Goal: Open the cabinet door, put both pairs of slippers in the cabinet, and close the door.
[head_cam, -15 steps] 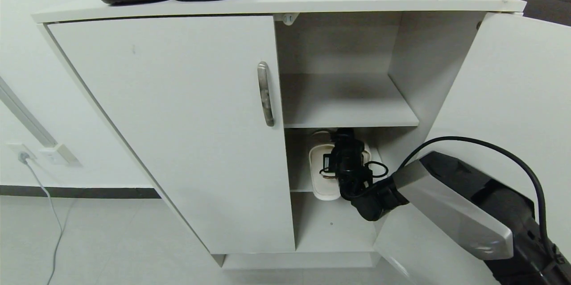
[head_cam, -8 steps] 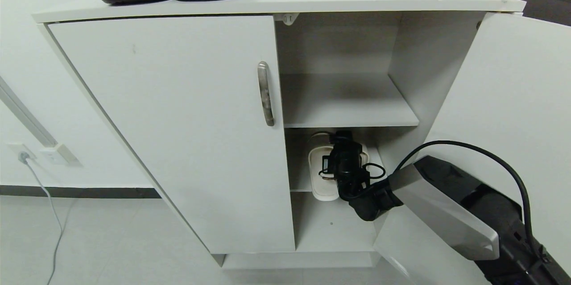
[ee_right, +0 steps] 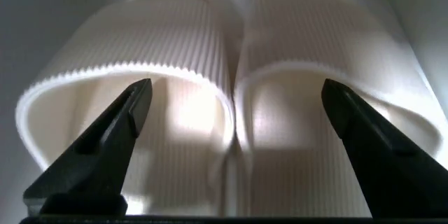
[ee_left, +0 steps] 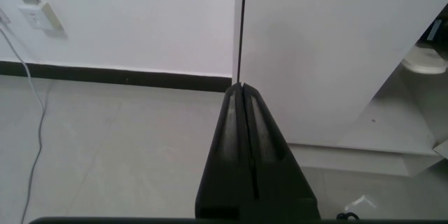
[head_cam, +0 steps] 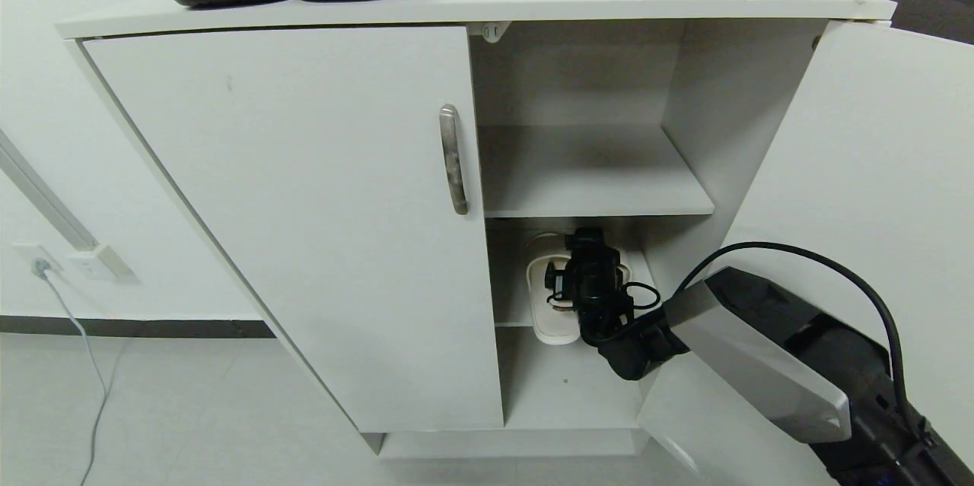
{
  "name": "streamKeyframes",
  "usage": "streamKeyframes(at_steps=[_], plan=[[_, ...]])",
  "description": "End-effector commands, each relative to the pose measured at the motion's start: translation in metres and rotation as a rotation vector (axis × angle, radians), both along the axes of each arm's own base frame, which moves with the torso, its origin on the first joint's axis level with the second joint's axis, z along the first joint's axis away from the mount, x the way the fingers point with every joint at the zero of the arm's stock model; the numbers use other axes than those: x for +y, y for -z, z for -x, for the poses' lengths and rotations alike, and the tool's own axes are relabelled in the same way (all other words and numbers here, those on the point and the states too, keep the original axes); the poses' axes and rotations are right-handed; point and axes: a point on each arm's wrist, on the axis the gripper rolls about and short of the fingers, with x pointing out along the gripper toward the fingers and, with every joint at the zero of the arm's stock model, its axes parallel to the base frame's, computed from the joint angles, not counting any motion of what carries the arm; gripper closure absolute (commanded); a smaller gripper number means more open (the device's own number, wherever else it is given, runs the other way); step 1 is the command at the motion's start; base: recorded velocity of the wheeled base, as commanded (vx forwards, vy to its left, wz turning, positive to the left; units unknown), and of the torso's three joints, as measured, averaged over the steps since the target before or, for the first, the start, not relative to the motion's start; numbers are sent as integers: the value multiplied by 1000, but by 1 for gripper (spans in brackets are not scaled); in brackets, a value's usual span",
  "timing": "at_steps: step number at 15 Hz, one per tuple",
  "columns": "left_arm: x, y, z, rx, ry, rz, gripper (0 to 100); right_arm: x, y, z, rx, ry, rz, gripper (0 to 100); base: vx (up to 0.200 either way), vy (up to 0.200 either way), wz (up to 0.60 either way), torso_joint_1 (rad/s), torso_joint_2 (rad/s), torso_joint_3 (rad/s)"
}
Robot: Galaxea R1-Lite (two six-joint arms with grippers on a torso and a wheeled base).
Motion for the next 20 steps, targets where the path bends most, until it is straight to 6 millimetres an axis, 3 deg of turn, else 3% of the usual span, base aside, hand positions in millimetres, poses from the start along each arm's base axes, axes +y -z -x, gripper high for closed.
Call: streamKeyframes(at_steps=[1, 3, 7, 12, 14, 20], plan=[[0, 0, 0, -1, -1, -1, 100, -2, -16, 12, -6, -7, -5, 0, 0, 0, 0, 0, 0, 0], [0, 0, 0, 0, -1, -3, 100, -4, -30, 28, -16, -22, -12, 0, 0, 0, 0, 0, 0, 0], [0, 0, 0, 0, -1, -3, 100, -14, -57, 86, -11, -77, -10, 0, 0, 0, 0, 0, 0, 0], [0, 0, 0, 1, 1, -2, 100, -21, -58, 155, 31, -170, 19, 0, 0, 0, 0, 0, 0, 0], [0, 0, 0, 3, 1, -2, 100, -24, -54, 162, 23, -178, 14, 0, 0, 0, 0, 0, 0, 0], [0, 0, 0, 1, 2, -1, 100, -25, -47, 165, 35, -180, 25, 0, -200, 0, 0, 2, 3, 2]])
